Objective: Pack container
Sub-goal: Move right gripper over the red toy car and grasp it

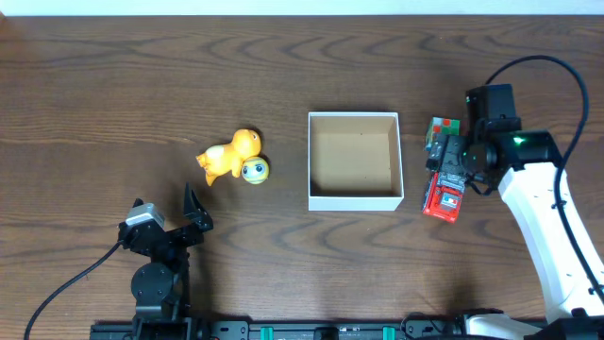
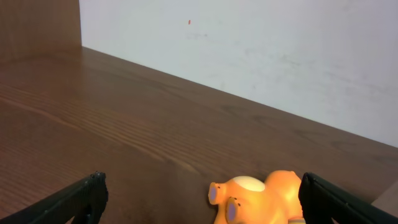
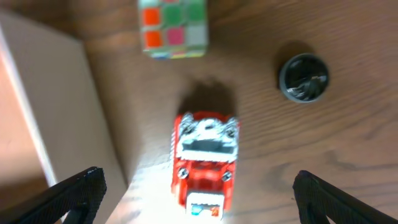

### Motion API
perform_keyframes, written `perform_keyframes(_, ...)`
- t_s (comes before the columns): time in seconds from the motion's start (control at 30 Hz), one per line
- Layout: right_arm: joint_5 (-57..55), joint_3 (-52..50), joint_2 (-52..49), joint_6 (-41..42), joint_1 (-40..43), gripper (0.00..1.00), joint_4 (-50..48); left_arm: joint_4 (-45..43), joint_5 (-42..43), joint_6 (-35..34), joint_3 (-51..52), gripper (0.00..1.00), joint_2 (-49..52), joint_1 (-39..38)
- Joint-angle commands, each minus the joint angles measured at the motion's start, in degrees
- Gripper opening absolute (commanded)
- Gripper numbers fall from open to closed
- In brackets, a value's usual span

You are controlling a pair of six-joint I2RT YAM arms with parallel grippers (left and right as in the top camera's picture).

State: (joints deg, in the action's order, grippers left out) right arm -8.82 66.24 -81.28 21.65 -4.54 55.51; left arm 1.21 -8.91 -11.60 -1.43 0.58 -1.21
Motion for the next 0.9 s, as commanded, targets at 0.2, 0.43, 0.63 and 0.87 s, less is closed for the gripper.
perform_keyframes(0.2, -1.6, -3.2, -6.6, 2.3, 1.6, 0.99, -3.7, 2.0, -0.1, 1.0, 1.2, 0.98, -0.3, 0.3)
perform_keyframes(0.43, 0.7, -3.2, -11.4, -0.1, 1.6, 0.99, -5.3, 2.0, -0.1, 1.0, 1.2, 0.98, -0.3, 0.3)
perform_keyframes(0.63, 3.8, -3.2, -13.3, -3.6, 1.6, 0.97, -4.9, 2.0, -0.1, 1.0, 1.2, 0.98, -0.3, 0.3)
perform_keyframes(0.87, 4.9, -3.2, -13.5, -9.4, 1.6, 0.87, -2.0, 2.0, -0.1, 1.0, 1.2, 0.98, -0.3, 0.3)
